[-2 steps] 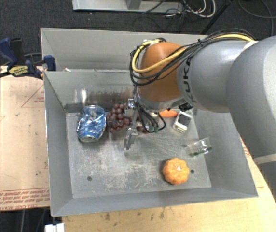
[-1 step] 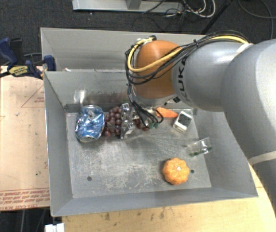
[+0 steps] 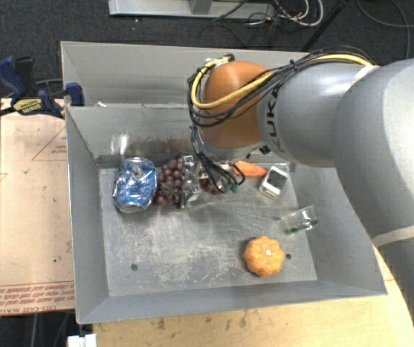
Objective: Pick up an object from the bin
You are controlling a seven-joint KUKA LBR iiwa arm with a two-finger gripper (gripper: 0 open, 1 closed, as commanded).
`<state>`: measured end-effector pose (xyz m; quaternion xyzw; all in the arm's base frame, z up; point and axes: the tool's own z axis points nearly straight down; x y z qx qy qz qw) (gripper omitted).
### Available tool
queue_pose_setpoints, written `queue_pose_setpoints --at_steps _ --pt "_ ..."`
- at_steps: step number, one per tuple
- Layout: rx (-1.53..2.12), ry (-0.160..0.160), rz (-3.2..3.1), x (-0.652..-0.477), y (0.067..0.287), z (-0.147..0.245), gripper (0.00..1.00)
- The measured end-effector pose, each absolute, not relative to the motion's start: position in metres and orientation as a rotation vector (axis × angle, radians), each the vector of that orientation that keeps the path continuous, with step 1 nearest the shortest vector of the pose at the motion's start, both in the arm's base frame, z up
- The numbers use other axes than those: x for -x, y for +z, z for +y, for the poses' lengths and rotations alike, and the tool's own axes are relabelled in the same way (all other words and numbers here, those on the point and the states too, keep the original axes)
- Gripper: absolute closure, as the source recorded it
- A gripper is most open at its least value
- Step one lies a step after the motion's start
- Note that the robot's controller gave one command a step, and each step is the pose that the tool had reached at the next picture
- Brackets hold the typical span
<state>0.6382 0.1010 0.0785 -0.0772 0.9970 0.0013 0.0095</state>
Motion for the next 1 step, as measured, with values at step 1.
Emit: queue_pose_setpoints --at_steps 1 --pt "0.241 0.004 3.117 -0.6373 0.0811 0.1009 1.0"
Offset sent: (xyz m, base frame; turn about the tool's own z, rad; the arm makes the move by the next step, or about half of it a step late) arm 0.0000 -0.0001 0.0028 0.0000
